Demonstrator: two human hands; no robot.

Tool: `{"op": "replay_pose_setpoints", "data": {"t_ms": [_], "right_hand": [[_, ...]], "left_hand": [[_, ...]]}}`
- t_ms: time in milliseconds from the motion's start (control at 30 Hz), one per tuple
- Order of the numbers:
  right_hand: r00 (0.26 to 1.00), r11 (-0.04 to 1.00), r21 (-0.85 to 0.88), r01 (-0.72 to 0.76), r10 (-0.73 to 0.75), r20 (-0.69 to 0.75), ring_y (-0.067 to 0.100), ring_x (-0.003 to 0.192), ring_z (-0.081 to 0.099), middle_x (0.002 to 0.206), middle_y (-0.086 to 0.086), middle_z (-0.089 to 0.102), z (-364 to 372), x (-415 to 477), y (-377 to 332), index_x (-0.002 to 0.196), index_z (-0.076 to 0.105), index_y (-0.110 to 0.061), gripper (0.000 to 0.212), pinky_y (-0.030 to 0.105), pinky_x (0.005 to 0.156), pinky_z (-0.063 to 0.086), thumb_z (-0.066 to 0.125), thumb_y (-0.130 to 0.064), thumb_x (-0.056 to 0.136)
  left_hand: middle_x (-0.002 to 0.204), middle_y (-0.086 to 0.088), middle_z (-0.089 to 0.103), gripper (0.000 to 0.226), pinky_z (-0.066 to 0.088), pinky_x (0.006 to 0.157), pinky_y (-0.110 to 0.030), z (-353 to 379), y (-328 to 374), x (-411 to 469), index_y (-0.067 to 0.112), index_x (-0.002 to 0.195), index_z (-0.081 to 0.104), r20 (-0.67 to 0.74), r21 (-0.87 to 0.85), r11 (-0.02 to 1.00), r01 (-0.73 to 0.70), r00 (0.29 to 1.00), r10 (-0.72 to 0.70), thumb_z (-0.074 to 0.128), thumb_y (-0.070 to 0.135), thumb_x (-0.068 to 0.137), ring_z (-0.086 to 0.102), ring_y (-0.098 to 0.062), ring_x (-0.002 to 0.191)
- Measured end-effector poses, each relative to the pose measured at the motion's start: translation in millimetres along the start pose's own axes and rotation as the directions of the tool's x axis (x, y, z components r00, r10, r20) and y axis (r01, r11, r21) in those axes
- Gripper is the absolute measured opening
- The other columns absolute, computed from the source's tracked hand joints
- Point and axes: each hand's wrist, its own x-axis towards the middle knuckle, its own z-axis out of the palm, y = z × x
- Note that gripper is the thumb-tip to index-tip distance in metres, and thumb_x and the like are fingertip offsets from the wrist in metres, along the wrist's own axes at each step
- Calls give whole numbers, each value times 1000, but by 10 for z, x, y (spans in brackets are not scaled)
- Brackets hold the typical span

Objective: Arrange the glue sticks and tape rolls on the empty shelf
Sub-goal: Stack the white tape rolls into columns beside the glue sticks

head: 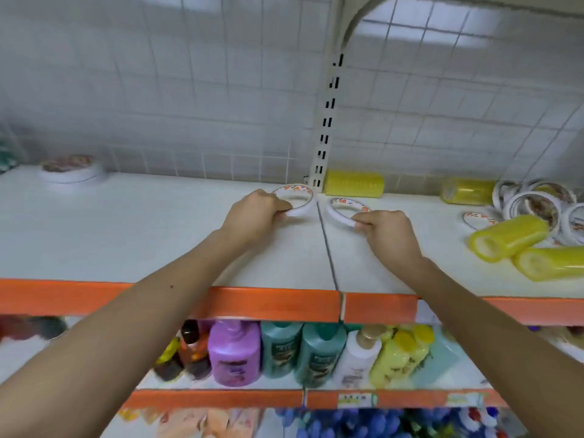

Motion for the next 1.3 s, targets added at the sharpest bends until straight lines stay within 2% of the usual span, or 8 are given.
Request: {"op": "replay_pose_setpoints", "data": {"t_ms": [233,467,667,833,967,1100,1200,1300], "right_hand": [[991,979,151,133,-130,-31,39,84,59,90,22,69,386,-117,-1492,100,70,-12,26,41,75,48,50,-4,87],[980,965,175,197,-200,-4,36,78,58,85,19,69,648,-127,-2391,99,71,-16,24,38,71,47,51,-8,88],[962,946,190,264,-271,13,35,77,57,82,18,67,909,224,-2881,97,69,-12,22,39,71,46,49,-12,91],[965,948,191,255,-262,9,36,85,58,91,18,67,1109,653,-3131,97,67,-6,22,40,76,46,46,-13,92],[969,951,202,235,-246,31,35,86,58,93,18,67,1214,911,-3292,99,66,-6,22,38,76,46,47,-14,93],[965,935,257,246,-262,32,33,92,59,100,14,68,1312,1083,-3501,103,67,-9,22,36,78,45,49,-14,92],[963,926,271,261,-271,-3,32,94,60,101,13,69,1392,1201,-3655,98,67,-4,20,38,81,44,51,-12,90],[969,934,258,246,-247,-29,32,86,59,92,14,68,1445,1303,-3753,92,65,-1,17,37,74,44,51,-11,90]], "left_hand": [[97,-12,63,22,42,70,-35,-718,-1141,-1126,25,105,65,-43,74,991,109,993,-106,48,17,93,53,-31,98],[110,-11,65,27,47,81,-39,-1065,-1822,-1713,22,116,63,-64,86,982,166,985,-161,48,19,94,52,-30,105],[105,-13,65,25,47,78,-43,-1190,-2346,-1755,20,111,65,-126,101,973,210,972,-197,50,17,92,53,-33,101],[105,-12,66,35,47,77,-43,-1288,-2728,-1587,15,108,66,-137,112,962,250,962,-234,40,31,90,53,-34,101],[110,-11,66,24,48,78,-43,-1343,-3035,-1456,16,111,65,-163,129,951,279,952,-258,51,20,92,53,-34,101],[102,-13,67,21,49,72,-43,-1361,-3320,-1359,10,103,67,-197,131,948,290,945,-262,53,16,90,55,-34,96],[97,-14,68,20,50,71,-44,-1331,-3560,-1245,7,100,68,-199,133,954,269,950,-240,53,16,90,57,-35,92],[90,-14,71,22,51,63,-40,-1292,-3741,-1127,7,94,71,-197,150,974,172,970,-141,52,15,85,61,-36,85]]}}
